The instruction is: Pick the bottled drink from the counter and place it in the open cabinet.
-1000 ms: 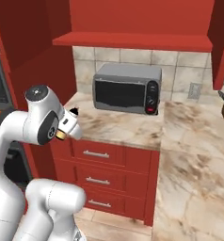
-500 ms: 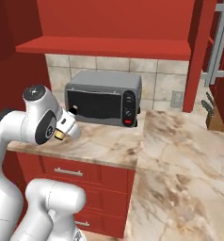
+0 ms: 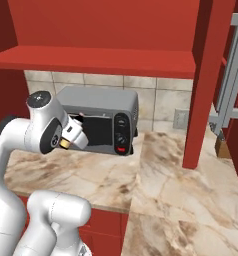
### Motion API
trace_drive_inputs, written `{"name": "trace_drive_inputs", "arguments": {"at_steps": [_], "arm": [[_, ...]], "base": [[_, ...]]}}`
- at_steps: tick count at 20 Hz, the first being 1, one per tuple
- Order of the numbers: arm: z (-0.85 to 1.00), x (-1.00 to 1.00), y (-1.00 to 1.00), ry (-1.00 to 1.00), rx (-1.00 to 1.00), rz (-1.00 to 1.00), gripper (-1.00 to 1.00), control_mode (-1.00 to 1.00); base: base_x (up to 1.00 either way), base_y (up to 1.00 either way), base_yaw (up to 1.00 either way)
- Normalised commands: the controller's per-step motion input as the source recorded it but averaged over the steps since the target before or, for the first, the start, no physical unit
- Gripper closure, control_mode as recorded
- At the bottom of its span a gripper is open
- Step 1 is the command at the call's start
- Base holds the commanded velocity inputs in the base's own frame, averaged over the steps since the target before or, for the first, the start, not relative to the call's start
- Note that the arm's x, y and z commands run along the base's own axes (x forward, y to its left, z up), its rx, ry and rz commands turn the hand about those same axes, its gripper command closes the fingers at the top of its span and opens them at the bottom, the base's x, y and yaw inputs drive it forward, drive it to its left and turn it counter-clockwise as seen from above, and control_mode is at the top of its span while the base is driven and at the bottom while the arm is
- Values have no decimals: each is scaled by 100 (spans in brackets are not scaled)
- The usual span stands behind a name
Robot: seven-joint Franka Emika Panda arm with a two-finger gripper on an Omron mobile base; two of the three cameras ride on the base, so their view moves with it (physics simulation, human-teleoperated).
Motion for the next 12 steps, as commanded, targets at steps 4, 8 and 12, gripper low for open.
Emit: {"name": "trace_drive_inputs", "arguments": {"at_steps": [4,8,12], "arm": [[0,0,0,0,0,0,100,100],[0,0,0,0,0,0,100,100],[0,0,0,0,0,0,100,100]], "base": [[12,0,0],[0,0,0],[0,0,0]]}}
